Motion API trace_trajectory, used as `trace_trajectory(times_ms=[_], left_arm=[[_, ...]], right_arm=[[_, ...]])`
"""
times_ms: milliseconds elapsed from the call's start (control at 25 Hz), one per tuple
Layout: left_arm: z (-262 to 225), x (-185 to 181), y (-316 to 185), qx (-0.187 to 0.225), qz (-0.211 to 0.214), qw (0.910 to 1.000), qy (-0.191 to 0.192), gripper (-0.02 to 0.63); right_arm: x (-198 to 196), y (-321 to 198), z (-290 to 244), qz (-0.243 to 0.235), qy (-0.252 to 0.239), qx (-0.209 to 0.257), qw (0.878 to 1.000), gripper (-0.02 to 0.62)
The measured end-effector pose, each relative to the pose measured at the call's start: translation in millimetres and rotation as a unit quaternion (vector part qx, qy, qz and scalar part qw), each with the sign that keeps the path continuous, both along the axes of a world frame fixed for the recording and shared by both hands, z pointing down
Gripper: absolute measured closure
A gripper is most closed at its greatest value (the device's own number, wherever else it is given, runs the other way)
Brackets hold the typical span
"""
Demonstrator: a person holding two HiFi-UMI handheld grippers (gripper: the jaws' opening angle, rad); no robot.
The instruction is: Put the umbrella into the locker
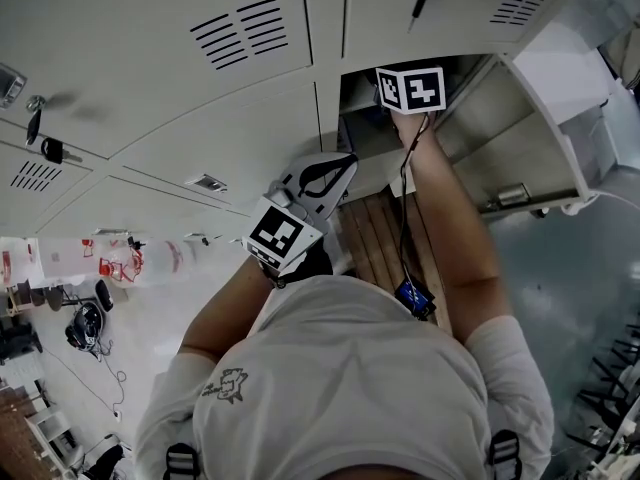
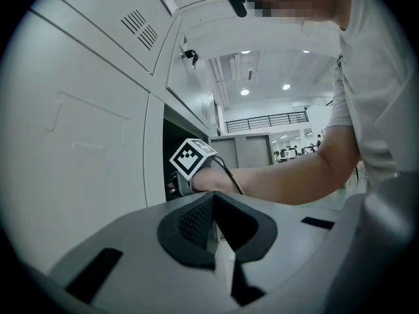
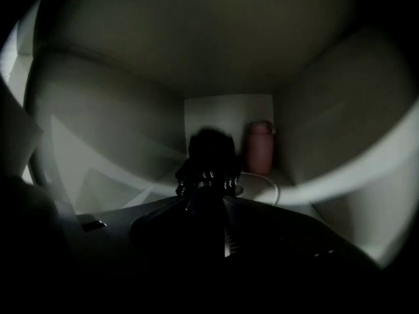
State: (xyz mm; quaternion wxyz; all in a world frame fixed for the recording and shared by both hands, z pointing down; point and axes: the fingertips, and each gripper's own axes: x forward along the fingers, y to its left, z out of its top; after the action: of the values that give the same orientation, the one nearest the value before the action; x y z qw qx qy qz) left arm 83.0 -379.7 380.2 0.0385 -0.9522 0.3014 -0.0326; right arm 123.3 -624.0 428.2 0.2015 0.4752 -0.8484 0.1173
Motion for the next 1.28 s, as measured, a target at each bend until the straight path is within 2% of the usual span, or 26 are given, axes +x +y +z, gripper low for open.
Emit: trace_trajectory(times_ms=[80,200,440,560,880,1040,1280], left_arm=[[-3.7,-1.4,0.4,-0.014,-0.012,0.9998,0.01,0.595],[-4.2,-2.3,0.9,-0.012,-0.014,0.9998,0.009,0.595],[0.0,-0.6,4.1,-0.002,-0.006,1.0,-0.001,0.595],[-2.4,-0.3,5.7,-0.015,-0.015,0.9998,0.007,0.595],[-10.3,6.5,17.5,-0.012,-0.009,0.9998,0.015,0.595],[-6.8,4.6,20.5,0.023,-0.005,0.9997,0.009,0.595],[-17.6,10.5,36.7,0.019,0.0,0.9998,0.01,0.595]], right_arm=[[1.0,0.6,-2.8,0.002,-0.006,0.013,1.0,0.413],[1.8,1.1,-5.6,0.004,-0.014,0.025,1.0,0.402],[1.0,7.2,-5.1,-0.005,-0.012,0.026,1.0,0.381],[2.9,12.0,-4.2,-0.008,-0.013,0.024,1.0,0.366],[3.1,35.9,-20.7,-0.02,-0.013,0.044,0.999,0.364],[11.0,52.0,-27.7,-0.016,-0.023,0.053,0.998,0.366],[18.7,81.8,-48.8,-0.021,-0.041,0.081,0.996,0.476]])
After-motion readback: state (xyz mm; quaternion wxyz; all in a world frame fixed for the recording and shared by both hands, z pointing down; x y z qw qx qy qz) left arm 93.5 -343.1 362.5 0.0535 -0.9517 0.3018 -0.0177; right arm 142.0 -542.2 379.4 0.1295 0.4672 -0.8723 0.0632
